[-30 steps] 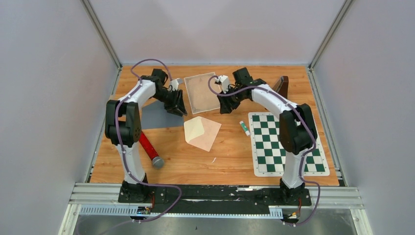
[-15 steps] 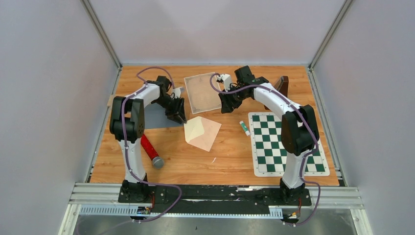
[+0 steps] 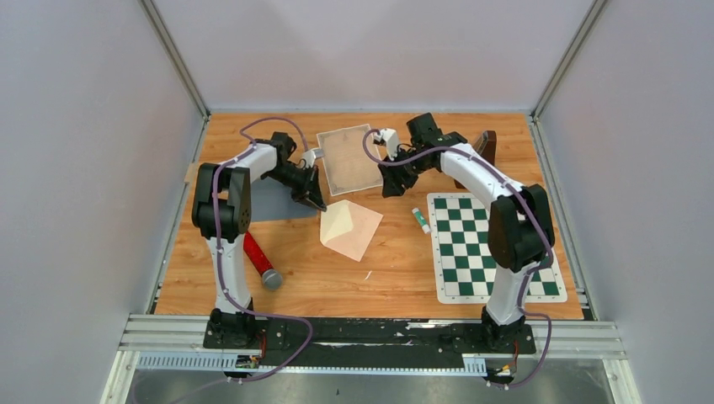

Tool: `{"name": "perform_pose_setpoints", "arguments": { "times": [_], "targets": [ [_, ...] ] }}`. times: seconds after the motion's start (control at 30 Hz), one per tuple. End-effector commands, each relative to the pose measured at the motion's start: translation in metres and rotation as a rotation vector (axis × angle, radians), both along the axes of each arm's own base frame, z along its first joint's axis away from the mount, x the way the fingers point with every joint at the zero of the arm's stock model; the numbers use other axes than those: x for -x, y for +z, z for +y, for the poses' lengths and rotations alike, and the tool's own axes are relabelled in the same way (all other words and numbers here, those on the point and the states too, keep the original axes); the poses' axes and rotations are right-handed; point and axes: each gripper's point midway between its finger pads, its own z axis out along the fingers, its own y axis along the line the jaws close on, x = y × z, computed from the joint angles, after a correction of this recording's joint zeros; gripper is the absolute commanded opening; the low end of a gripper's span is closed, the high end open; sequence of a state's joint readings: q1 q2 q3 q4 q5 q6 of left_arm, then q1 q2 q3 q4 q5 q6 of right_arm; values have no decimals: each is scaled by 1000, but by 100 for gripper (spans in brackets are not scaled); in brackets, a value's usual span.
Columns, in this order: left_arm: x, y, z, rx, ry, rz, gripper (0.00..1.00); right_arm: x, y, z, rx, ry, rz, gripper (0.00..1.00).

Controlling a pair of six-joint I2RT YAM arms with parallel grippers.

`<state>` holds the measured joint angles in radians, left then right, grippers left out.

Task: Place the letter into the envelope and seal it
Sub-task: Pick up the envelope from the center of the board.

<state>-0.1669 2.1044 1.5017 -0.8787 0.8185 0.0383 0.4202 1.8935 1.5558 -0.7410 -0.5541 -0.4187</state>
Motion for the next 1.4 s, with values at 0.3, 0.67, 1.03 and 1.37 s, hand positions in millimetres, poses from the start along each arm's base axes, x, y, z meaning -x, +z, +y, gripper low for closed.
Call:
{"name": "perform_pose_setpoints", "arguments": {
  "times": [0.3,0.67,1.03,1.37],
  "targets": [
    [21,134,-98,541,-226,-33,0,74,82,41,-52,826,-628,53],
    [16,133,-133,638,-161,298,0,109,47,26,66,1009,-779,51],
    [16,137,-148,641,-143,400,0,92,55,30,95,848,-1001,52],
    [23,129,-149,611,-113,480,0,70,39,33,158,787,-1005,52]
  ]
}}
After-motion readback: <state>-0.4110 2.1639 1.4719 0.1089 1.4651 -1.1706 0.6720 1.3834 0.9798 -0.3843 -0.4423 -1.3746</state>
